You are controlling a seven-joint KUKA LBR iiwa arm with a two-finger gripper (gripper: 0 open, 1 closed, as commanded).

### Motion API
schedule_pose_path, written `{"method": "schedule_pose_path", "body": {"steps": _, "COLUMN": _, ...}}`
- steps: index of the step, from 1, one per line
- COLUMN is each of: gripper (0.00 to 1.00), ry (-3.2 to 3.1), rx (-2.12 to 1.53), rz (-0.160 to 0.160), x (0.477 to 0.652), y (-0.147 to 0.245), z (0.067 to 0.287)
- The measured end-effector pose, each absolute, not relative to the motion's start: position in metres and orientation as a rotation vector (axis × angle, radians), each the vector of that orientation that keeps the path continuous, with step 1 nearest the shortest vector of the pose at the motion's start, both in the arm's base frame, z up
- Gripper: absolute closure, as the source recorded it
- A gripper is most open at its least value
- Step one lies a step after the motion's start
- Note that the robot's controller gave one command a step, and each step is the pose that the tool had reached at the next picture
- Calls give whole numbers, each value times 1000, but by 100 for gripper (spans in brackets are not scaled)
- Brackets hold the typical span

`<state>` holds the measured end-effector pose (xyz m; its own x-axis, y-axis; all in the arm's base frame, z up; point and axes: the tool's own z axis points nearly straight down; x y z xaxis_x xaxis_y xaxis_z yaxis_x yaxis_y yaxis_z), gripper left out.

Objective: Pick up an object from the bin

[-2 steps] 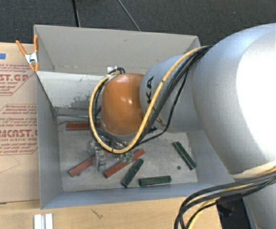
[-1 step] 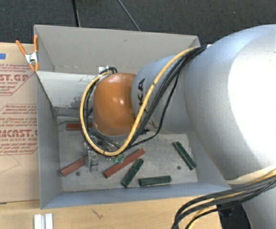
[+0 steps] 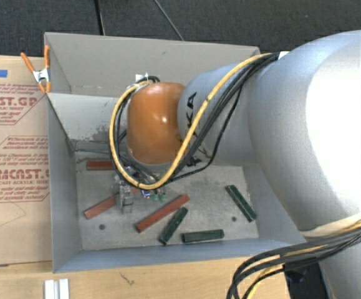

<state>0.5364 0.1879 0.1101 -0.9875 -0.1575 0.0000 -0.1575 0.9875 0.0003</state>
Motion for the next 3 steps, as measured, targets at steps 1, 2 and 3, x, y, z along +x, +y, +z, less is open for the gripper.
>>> {"method": "schedule_pose_path", "body": {"steps": 1, "gripper": 100, "ry": 3125, "rx": -249, "rz": 1, "x": 540, "y": 195, "z": 110}}
{"method": "schedule_pose_path", "body": {"steps": 2, "gripper": 100, "ry": 3099, "rx": -548, "rz": -1, "x": 540, "y": 198, "z": 152}}
{"method": "schedule_pose_path", "body": {"steps": 3, "gripper": 100, "ry": 3136, "rx": -128, "rz": 3, "x": 577, "y": 237, "z": 266}}
